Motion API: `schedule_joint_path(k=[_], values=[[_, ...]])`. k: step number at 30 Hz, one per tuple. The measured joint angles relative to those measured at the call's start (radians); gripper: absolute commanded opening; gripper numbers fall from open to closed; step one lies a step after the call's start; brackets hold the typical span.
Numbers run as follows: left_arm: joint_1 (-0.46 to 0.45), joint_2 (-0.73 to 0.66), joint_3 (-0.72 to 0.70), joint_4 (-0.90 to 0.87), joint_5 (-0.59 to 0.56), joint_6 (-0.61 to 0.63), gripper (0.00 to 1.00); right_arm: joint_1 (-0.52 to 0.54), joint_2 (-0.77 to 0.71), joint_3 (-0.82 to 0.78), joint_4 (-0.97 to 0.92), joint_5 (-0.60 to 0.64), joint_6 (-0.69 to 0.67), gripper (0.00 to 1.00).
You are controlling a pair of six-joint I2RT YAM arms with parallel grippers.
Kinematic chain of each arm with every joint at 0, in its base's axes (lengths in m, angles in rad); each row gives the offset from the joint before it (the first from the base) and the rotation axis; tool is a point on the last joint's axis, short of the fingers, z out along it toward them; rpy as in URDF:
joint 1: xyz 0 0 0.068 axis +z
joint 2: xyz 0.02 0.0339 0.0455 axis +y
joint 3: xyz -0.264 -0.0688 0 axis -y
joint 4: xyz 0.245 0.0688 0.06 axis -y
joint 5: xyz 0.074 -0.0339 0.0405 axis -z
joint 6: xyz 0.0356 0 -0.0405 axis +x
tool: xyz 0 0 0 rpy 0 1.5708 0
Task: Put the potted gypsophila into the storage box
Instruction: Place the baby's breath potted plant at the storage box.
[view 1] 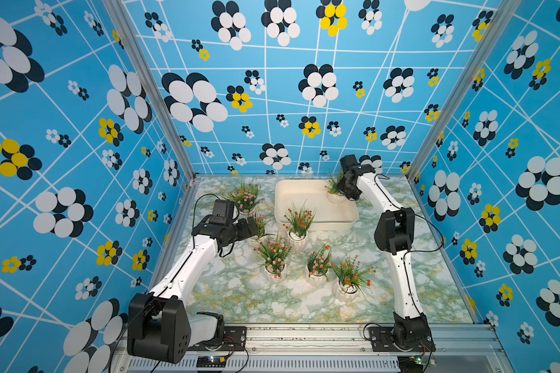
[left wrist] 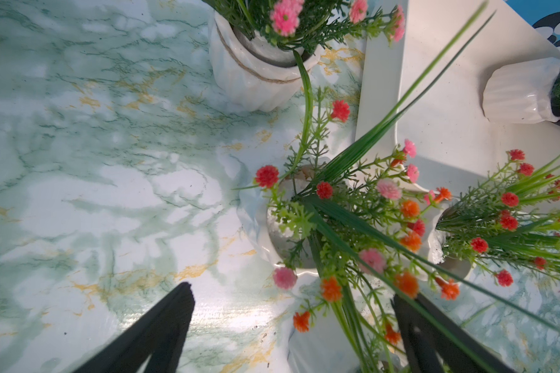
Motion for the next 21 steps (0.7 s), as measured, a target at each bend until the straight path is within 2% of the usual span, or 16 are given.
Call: schedule_joint_path(k=[11,21], values=[[0.0,-0.004,-0.01,-0.002,0.0,-0.004,1.0,0.0,0.003,0.0,0.047,0.0,0.005,0.29],[0.0,-0.035,-0.013,-0.006,-0.001,-0.004,0.99,-0.001,-0.004,-0.006,0.05,0.005,-0.014,0.39]])
